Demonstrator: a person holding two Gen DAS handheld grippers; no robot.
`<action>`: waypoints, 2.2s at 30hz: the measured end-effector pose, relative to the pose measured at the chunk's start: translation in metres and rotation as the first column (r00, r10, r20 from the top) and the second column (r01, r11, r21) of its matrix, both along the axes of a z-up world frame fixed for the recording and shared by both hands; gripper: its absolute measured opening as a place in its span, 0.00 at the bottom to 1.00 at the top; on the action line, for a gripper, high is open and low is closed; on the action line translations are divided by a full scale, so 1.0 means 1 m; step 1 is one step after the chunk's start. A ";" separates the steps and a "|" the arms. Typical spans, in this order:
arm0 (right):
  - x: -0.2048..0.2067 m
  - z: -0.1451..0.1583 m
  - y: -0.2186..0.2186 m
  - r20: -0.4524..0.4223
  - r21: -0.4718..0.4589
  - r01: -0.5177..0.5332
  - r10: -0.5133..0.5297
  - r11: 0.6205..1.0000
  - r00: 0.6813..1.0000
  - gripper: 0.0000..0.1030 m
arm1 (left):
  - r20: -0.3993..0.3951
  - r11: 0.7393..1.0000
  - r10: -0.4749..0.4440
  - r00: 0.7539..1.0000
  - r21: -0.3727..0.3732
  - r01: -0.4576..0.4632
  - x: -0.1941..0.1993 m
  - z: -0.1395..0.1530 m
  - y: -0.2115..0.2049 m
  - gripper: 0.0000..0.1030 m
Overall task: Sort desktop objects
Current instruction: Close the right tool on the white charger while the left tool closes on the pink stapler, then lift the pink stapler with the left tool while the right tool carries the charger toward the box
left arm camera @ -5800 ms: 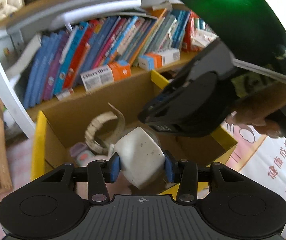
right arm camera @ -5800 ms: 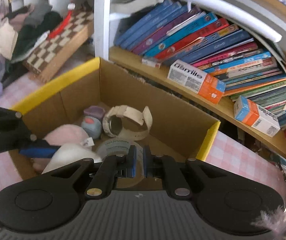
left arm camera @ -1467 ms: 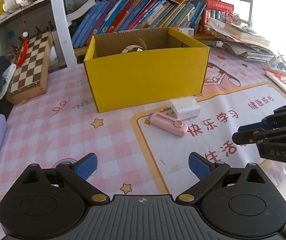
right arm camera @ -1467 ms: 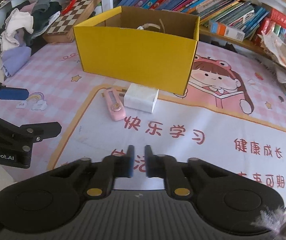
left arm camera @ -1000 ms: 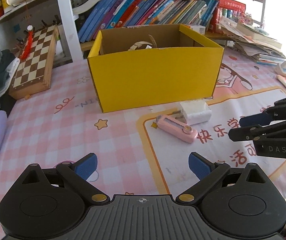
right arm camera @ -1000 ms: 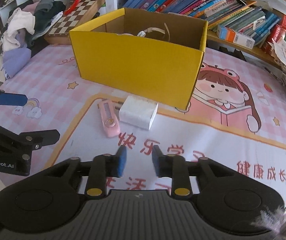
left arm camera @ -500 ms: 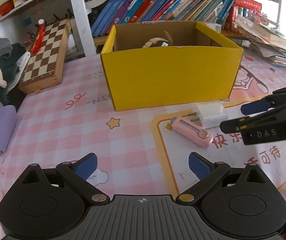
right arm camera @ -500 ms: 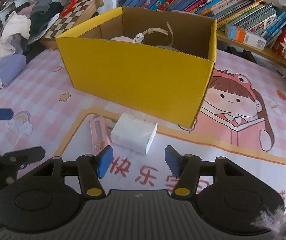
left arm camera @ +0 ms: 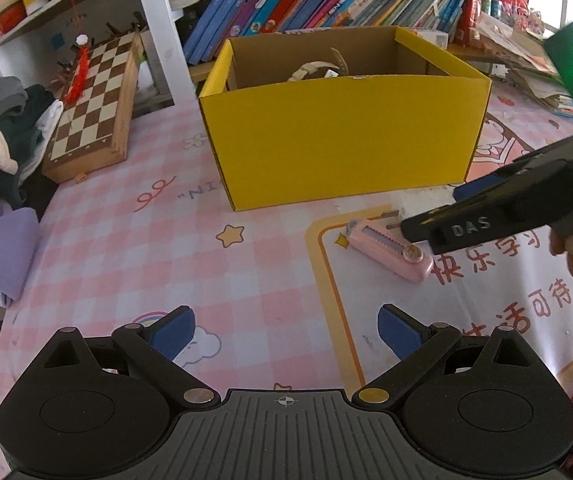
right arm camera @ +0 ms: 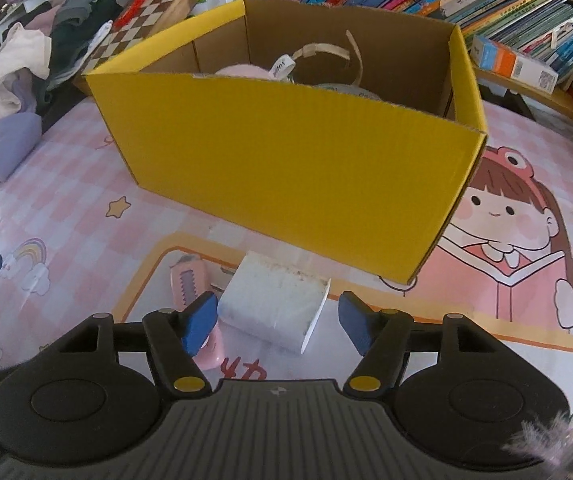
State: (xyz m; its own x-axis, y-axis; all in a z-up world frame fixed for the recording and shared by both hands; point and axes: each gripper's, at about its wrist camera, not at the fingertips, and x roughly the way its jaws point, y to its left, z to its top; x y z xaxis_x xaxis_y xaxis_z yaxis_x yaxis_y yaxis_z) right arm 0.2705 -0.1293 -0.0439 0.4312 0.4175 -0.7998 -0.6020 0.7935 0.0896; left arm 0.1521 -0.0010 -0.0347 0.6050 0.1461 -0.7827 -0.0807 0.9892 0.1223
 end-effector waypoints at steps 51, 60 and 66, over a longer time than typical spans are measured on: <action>-0.007 0.011 -0.061 0.035 -0.032 -0.029 0.030 0.999 0.999 0.54 | -0.027 0.991 -0.105 0.994 -0.084 0.103 0.067 -0.032 -0.033 0.35; -0.013 0.013 -0.062 0.034 -0.028 -0.008 0.009 1.000 0.999 0.52 | -0.029 0.985 -0.127 0.992 -0.122 0.122 0.063 -0.031 -0.029 0.22; -0.024 0.017 -0.057 0.035 -0.031 -0.022 0.023 0.999 0.999 0.51 | -0.001 0.976 -0.143 0.990 -0.164 0.141 0.053 -0.020 -0.023 0.22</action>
State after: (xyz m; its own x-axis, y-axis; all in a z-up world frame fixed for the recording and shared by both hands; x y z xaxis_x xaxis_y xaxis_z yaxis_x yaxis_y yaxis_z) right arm 0.2464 -0.1862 -0.0271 0.4499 0.4035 -0.7967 -0.6224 0.7815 0.0443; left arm 0.2050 -0.0240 -0.0544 0.6003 -0.0709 -0.7967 0.0627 0.9972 -0.0416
